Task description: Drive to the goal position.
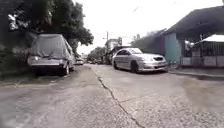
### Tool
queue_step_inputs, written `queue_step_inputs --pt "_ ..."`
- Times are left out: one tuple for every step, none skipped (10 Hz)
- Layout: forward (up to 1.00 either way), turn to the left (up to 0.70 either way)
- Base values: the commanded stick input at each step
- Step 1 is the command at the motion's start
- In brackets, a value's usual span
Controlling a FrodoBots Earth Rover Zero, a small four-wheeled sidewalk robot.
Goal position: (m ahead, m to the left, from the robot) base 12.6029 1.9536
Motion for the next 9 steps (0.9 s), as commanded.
queue_step_inputs --pt "1.0 0.0" --pt "1.0 0.0" --pt "1.0 0.0" --pt "1.0 0.0" --pt "1.0 0.0" --pt "1.0 0.0" --pt "1.0 0.0" --pt "1.0 0.0" --pt "1.0 0.0"
